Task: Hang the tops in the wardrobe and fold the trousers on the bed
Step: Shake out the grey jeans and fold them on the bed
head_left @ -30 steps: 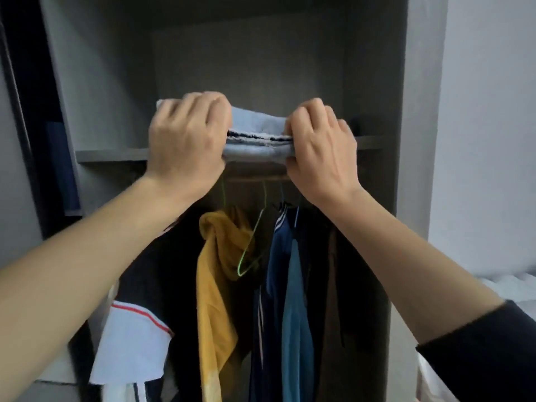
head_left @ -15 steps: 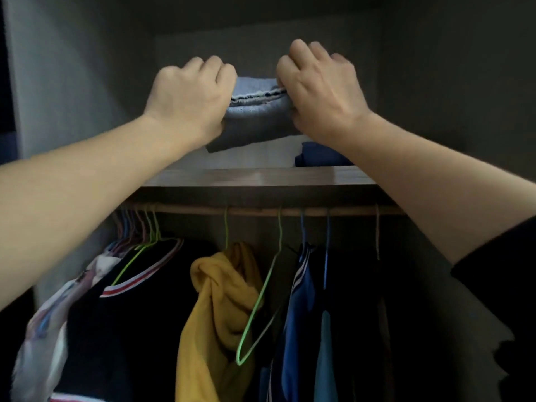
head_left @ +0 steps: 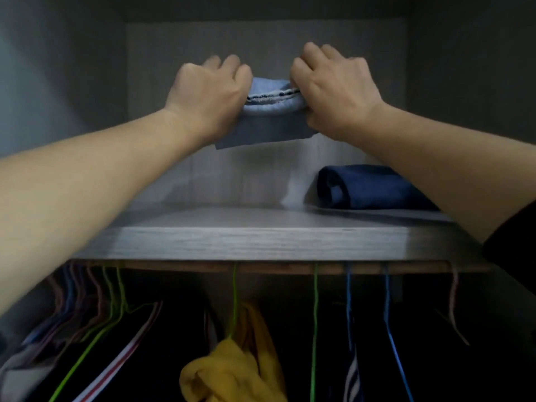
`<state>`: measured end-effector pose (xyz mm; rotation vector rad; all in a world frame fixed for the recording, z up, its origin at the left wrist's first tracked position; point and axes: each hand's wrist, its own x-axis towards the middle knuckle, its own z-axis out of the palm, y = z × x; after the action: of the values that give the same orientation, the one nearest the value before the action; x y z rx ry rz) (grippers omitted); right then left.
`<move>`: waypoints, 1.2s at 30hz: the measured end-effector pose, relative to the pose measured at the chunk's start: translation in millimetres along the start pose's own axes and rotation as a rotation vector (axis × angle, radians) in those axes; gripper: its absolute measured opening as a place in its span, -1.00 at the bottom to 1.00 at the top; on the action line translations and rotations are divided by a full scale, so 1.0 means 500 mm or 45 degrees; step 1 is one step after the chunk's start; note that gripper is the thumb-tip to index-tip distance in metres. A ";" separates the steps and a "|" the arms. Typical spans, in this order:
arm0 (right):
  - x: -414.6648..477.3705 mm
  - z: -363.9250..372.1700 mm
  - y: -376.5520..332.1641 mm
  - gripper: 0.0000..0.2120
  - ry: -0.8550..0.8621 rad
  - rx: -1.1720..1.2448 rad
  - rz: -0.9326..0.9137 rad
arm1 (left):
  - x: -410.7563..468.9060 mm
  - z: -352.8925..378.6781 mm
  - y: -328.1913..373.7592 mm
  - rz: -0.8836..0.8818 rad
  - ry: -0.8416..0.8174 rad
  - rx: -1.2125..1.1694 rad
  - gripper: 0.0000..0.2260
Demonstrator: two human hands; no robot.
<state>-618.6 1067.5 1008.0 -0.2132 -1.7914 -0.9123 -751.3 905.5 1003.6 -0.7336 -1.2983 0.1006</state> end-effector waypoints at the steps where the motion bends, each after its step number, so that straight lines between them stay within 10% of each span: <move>1: 0.006 0.018 -0.004 -0.52 -0.025 0.015 0.008 | 0.003 0.019 0.002 -0.021 -0.052 -0.045 -0.74; 8: -0.054 0.133 -0.050 -0.53 -1.283 0.507 -0.167 | -0.065 0.126 0.061 0.034 -1.702 -0.637 -0.80; 16: -0.048 0.120 -0.035 -0.55 -1.272 0.620 -0.098 | -0.067 0.100 0.058 -0.103 -1.635 -0.758 -0.94; 23: -0.087 0.039 0.041 -0.44 -0.637 0.347 0.132 | -0.019 -0.017 0.057 -0.269 -0.725 -0.454 -0.58; 36: -0.324 -0.135 0.061 -0.43 -0.154 0.561 0.436 | -0.115 -0.302 0.224 -0.620 -0.269 -0.600 -0.46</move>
<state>-485.1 1087.4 892.0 -0.2841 -1.9422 -0.2572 -596.5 899.9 882.6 -0.7931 -1.6953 -0.5505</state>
